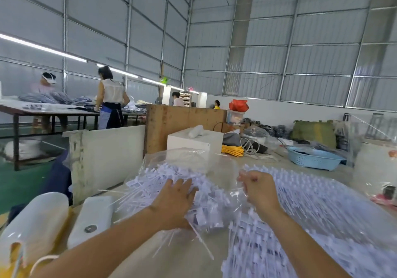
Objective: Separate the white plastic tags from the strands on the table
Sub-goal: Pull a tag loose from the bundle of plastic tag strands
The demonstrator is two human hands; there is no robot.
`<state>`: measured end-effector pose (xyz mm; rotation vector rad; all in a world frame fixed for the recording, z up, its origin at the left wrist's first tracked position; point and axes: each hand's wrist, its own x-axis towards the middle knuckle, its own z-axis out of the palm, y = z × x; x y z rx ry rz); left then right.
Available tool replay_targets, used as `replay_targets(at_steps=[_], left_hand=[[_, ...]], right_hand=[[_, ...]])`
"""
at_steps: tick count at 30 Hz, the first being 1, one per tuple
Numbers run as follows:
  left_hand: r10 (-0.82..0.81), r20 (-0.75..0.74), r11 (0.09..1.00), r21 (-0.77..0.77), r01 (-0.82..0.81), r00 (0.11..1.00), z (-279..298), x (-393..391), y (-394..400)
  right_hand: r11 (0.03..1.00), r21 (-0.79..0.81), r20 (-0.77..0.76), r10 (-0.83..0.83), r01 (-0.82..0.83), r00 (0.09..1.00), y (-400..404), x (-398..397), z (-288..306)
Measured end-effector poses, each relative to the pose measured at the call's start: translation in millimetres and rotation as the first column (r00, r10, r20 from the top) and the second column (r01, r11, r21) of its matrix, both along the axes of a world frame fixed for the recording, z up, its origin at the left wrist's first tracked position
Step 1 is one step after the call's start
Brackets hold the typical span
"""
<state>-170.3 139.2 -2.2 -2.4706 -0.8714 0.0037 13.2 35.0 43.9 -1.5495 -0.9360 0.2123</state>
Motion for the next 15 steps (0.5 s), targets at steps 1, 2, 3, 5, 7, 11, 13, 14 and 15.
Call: replay_targets(at_steps=[1,2,3,5,7,11,13,14,15], left_hand=[[0.013,0.017,1.0,-0.027,-0.012,1.0,6.3,10.6,2.9],[0.036,0.038,0.996,-0.083,-0.033,0.999,14.0,20.0,6.5],[0.068,0.059,0.985,-0.162,-0.058,0.996,23.6,28.3,10.6],[0.127,0.12,0.95,-0.301,-0.086,0.985,43.8,40.3,20.6],[0.173,0.208,0.932,-0.35,-0.092,0.963,54.1,48.6,31.2],[0.296,0.181,0.945,-0.2,-0.259,0.938,27.7,71.5,28.9],[0.316,0.161,0.946,-0.13,-0.298,0.935,8.8,84.2,20.7],[0.304,0.166,0.951,-0.115,-0.287,0.938,3.3,88.9,18.8],[0.279,0.161,0.958,-0.112,-0.263,0.947,0.3,92.2,18.6]], right_hand=[[1.0,0.031,0.021,0.002,-0.002,1.0,-0.4,2.0,2.3],[0.999,0.048,0.054,0.012,-0.015,0.998,-2.6,2.9,5.1],[0.998,0.053,0.094,0.034,-0.04,0.995,-5.4,4.6,7.5],[0.994,0.061,0.165,0.078,-0.089,0.983,-15.4,10.1,13.2],[0.996,0.073,0.2,0.039,-0.054,0.979,-28.4,23.7,18.4],[0.939,-0.266,0.544,-0.041,0.219,0.838,-45.2,44.8,18.0],[0.817,-0.428,0.745,0.077,0.386,0.663,-46.4,36.7,9.4],[0.816,-0.401,0.825,0.125,0.416,0.551,-43.7,29.3,2.4],[0.856,-0.319,0.893,0.127,0.407,0.432,-40.5,19.4,-3.4]])
